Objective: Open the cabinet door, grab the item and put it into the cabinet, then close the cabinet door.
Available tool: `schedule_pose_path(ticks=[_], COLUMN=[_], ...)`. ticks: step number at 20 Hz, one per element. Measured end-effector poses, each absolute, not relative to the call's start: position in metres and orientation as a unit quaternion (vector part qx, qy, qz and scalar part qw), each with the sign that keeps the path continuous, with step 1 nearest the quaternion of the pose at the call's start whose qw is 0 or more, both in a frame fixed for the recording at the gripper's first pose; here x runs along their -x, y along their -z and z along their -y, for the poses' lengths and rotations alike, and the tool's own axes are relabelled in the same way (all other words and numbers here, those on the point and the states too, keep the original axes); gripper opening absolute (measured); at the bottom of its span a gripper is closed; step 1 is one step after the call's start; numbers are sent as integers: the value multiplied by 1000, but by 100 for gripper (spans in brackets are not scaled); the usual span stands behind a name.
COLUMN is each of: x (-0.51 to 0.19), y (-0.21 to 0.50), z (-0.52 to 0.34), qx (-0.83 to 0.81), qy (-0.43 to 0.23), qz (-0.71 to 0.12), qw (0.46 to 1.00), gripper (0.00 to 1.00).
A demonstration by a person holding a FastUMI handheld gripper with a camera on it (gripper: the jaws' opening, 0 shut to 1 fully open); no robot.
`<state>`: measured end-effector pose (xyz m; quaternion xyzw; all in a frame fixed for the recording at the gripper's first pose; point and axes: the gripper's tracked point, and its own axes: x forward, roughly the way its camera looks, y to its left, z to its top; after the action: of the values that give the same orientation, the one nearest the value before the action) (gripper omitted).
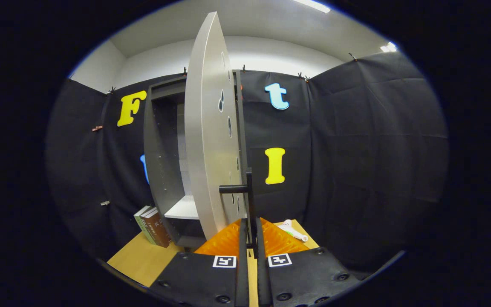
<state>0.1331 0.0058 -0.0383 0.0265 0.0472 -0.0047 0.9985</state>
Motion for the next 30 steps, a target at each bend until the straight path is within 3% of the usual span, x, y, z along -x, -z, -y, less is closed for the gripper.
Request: schedule_pose_path(ticks=[12,14,15,18,22,27,30], x=[-136,-130,-132,-133,-133,-135,-124], y=[29,24,22,13,18,30,64], z=[18,25,29,31,12,-31,-51], qx=[14,26,34,38,22,27,22], qy=[42,57,69,84,59,-45,-114], qz=[-24,-17,-12,8,-4,-10,-93], qw=[999,998,997,996,998,999,989], gripper=[13,25,36,50,98,98,97])
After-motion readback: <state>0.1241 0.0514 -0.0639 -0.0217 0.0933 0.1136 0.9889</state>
